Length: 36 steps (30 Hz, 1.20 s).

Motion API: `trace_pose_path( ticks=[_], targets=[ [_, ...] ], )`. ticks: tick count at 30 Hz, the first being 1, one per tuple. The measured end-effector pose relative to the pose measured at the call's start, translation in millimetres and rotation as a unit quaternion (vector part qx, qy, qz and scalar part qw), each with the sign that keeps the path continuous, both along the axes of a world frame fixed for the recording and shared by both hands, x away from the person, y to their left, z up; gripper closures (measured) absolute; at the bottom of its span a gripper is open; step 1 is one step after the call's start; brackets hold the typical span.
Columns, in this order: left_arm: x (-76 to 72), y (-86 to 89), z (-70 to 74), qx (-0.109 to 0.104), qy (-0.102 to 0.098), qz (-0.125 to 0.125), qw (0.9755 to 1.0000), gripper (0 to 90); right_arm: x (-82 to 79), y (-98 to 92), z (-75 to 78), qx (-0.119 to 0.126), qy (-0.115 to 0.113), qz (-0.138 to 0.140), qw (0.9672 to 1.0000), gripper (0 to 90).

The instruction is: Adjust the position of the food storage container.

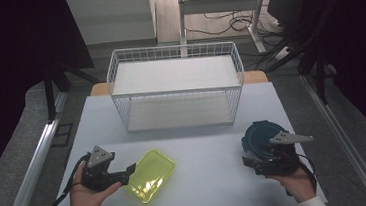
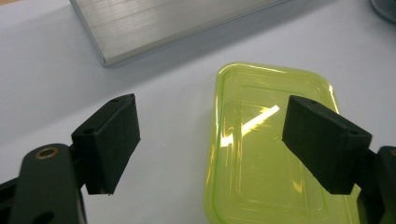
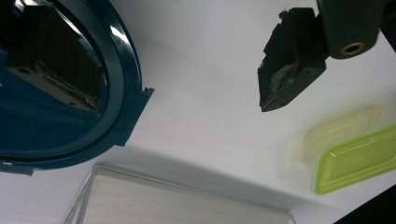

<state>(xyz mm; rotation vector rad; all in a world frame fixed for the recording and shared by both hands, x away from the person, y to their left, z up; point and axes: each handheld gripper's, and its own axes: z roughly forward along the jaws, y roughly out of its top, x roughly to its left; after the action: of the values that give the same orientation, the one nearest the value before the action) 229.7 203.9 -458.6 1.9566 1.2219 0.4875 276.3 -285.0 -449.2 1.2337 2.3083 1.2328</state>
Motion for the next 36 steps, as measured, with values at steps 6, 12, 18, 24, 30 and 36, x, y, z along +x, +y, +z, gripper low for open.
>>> trace_pose_path(
  ticks=[6,12,18,24,30,36],
  targets=[
    [1.8,0.0,-2.5,-0.004,0.009,0.0,1.0,17.7,0.2,-3.3,1.9,-0.001,0.001,-0.002,1.0,18.4],
    [2.0,1.3,-0.4,-0.015,0.015,0.001,0.9998,17.7,1.1,-13.9,5.1,0.009,0.002,-0.013,0.9999,22.0],
    [-0.6,0.7,0.2,-0.014,0.017,-0.009,0.9997,18.0,1.9,-12.4,6.6,0.007,0.003,-0.009,0.9999,23.4],
    [-4.2,-4.5,2.0,-0.013,0.01,-0.029,0.9994,17.9,2.4,-10.7,7.5,-0.005,0.006,0.0,1.0,27.1],
    [-7.5,-5.0,1.7,-0.005,0.011,-0.027,0.9996,17.9,13.9,-21.1,26.6,-0.018,-0.005,0.001,0.9998,29.5],
    [-6.6,-7.0,1.1,-0.018,0.011,-0.037,0.9991,18.0,20.8,-34.6,35.9,-0.017,-0.001,-0.026,0.9995,33.1]
  ],
)
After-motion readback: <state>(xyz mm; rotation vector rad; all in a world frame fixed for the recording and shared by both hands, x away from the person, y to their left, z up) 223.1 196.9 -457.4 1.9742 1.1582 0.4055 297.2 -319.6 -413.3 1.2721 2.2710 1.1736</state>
